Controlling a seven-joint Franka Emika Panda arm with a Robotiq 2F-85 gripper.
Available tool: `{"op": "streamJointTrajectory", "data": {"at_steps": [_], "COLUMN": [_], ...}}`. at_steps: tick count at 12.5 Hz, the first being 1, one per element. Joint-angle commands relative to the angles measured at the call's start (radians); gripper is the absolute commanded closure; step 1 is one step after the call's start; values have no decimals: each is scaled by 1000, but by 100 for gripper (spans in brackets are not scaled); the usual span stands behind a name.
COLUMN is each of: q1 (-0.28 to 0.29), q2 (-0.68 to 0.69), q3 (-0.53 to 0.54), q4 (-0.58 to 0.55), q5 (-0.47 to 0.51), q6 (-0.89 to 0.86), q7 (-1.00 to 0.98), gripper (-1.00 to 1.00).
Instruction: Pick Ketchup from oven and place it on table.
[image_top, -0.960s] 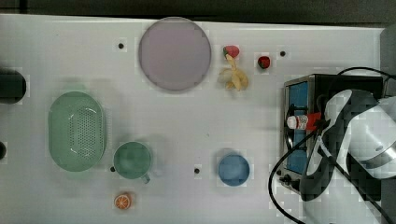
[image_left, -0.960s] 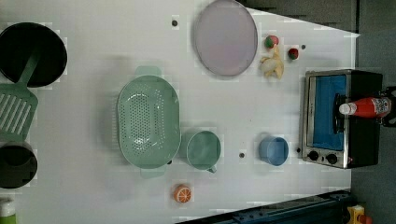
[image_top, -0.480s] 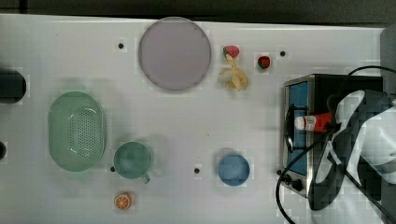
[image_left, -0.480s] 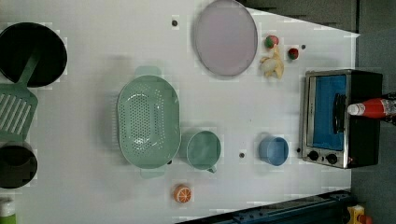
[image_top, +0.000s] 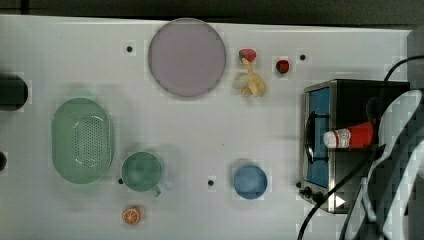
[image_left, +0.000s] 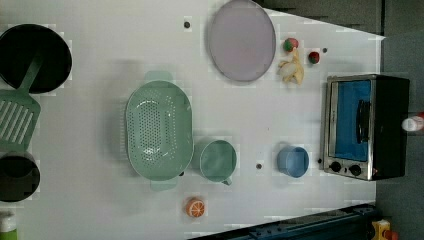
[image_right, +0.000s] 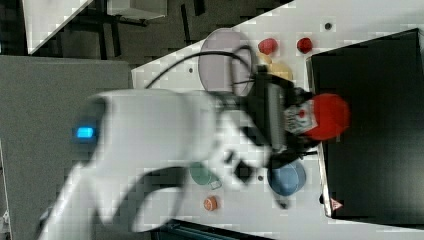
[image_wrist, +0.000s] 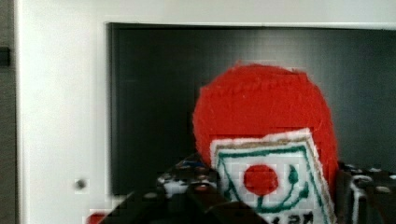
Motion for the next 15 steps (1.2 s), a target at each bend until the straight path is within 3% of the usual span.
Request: {"op": "streamJointTrajectory", "data": {"at_steps": [1, 4, 8, 12, 15], "q1": [97, 147, 176, 182, 182], "q2": [-116, -184, -228, -235, -232], "q3": [110, 225, 367, 454, 461], "q4": [31, 28, -17, -178, -350], "q5": [-22, -22, -22, -22, -22], "q6": [-86, -232, -253, -220, -74], "q7": [-6, -5, 6, 53, 66], "gripper": [-27, -27, -27, -27, -27]}}
